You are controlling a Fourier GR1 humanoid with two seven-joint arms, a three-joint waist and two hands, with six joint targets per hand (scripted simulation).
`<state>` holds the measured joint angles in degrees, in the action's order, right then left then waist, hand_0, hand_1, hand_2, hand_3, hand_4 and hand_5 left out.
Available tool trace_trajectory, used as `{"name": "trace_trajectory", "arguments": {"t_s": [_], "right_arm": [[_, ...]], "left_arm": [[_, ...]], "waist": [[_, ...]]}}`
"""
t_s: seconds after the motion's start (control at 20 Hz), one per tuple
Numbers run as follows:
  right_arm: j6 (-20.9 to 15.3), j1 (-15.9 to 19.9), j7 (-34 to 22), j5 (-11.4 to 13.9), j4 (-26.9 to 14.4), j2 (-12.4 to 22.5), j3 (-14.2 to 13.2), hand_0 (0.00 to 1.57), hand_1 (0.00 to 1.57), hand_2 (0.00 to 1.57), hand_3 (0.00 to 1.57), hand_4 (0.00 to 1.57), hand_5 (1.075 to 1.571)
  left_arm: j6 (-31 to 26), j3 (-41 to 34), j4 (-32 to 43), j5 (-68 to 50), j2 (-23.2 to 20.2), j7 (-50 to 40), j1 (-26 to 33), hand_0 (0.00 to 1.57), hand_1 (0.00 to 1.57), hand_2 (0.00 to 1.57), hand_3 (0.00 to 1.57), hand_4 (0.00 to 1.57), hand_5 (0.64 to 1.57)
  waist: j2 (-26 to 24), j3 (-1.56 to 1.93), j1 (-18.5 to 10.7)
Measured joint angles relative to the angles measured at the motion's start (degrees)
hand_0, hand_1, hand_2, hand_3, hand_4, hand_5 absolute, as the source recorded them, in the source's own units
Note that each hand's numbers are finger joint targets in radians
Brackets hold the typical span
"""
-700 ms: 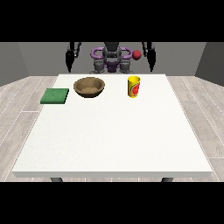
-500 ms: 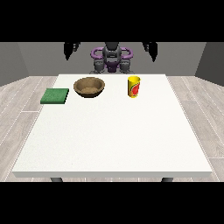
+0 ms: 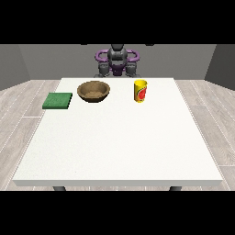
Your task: Pick the cup and pour the ball into the bowl, then pick the bowl and place it on the pad
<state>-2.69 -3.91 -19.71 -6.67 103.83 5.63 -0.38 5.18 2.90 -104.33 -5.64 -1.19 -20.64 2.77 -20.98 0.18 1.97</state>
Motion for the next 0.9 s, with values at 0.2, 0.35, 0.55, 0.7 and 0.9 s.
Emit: {"name": "trace_trajectory", "arguments": {"t_s": [0.2, 0.35, 0.55, 0.7, 0.9], "right_arm": [[-1.09, 1.39, -5.63, -1.21, 6.8, 0.85, -1.05, 0.0, 0.0, 0.0, 0.0, 0.76, 1.549], [-1.06, 3.08, -3.57, -1.1, 8.23, 0.37, -1.06, 0.0, 0.0, 0.0, 0.0, 0.72, 1.54], [-1.47, 6.02, 2.74, 0.48, 6.42, -1.47, -0.34, 0.0, 0.0, 0.0, 0.09, 0.71, 1.545], [-0.35, 7.39, 7.73, 0.1, 4.61, -1.96, -0.73, 0.0, 0.0, 0.0, 0.0, 0.68, 1.539], [2.32, 9.98, 11.76, -2.84, 2.24, -0.03, -4.44, 0.0, 0.0, 0.0, 0.0, 0.68, 1.548]], "left_arm": [[2.86, 1.27, -4.99, 1.8, 0.5, -4.04, -2.96, 0.0, 0.0, 0.0, 0.0, 0.59, 1.557], [5.02, 2.32, -3.67, 3.96, 0.84, -0.59, -6.29, 0.0, 0.0, 0.0, 0.0, 0.61, 1.555], [4.42, 1.5, -0.27, 4.95, 0.85, 6.41, -10.05, 0.0, 0.0, 0.0, 0.0, 0.55, 1.526], [4.12, 0.35, 3.55, 5.78, 0.72, 13.69, -11.56, 0.0, 0.0, 0.0, 0.0, 0.57, 1.507], [3.38, -1.56, 9.39, 6.62, -0.02, 23.01, -12.58, 0.0, 0.0, 0.0, 0.0, 0.48, 1.483]], "waist": [[3.42, -0.11, 0.59], [8.94, -0.14, 1.67], [17.53, -0.17, 1.47], [23.63, -0.17, 1.97], [29.36, -0.18, 2.57]]}}
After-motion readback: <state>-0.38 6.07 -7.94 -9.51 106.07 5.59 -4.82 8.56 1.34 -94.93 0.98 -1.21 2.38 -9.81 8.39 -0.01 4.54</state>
